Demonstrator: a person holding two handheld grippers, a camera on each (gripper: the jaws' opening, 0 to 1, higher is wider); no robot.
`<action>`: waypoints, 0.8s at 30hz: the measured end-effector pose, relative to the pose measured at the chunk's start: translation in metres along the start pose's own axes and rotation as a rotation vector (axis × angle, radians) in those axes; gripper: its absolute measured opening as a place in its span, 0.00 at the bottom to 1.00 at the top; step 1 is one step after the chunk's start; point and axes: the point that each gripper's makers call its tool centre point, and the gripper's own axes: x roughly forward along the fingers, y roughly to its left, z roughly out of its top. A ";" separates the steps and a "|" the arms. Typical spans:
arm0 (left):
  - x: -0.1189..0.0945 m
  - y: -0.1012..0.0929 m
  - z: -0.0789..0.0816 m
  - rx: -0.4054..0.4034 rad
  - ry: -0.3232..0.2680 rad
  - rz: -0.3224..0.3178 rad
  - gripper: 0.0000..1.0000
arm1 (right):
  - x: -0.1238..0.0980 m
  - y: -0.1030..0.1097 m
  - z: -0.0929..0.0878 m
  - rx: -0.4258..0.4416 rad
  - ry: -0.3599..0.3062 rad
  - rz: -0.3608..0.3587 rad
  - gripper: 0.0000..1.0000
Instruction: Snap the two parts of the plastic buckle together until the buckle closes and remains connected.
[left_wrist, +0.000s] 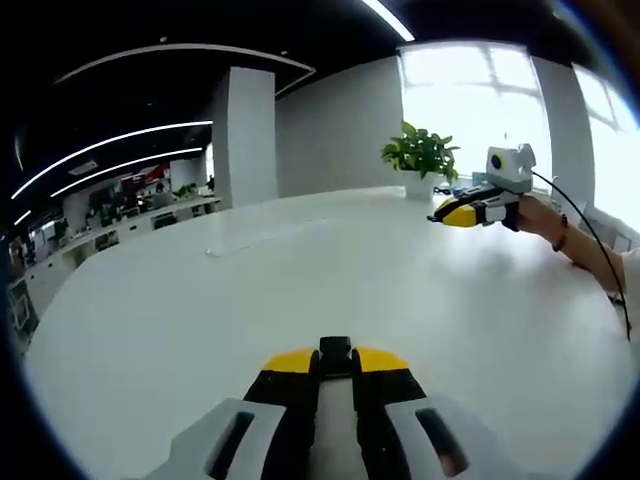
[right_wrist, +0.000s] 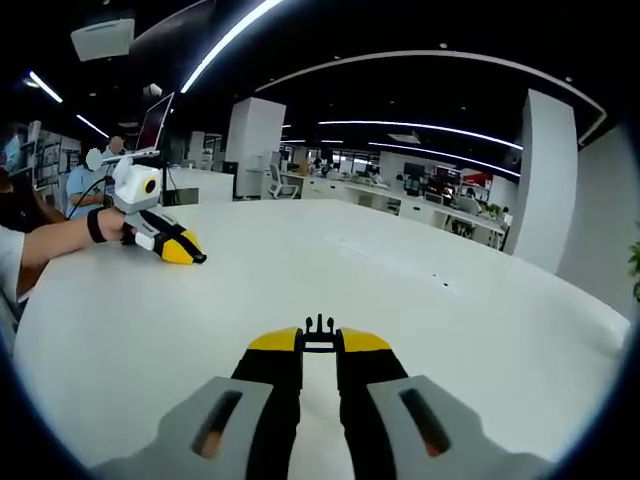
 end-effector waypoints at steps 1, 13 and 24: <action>0.000 0.000 0.000 0.004 0.002 -0.004 0.12 | 0.000 0.001 0.000 0.001 0.001 0.005 0.12; -0.002 -0.008 0.001 0.013 0.006 -0.034 0.12 | 0.002 0.005 -0.001 -0.003 0.001 0.025 0.12; -0.002 -0.019 0.001 0.045 0.001 -0.050 0.12 | 0.003 0.013 0.001 -0.011 -0.007 0.059 0.12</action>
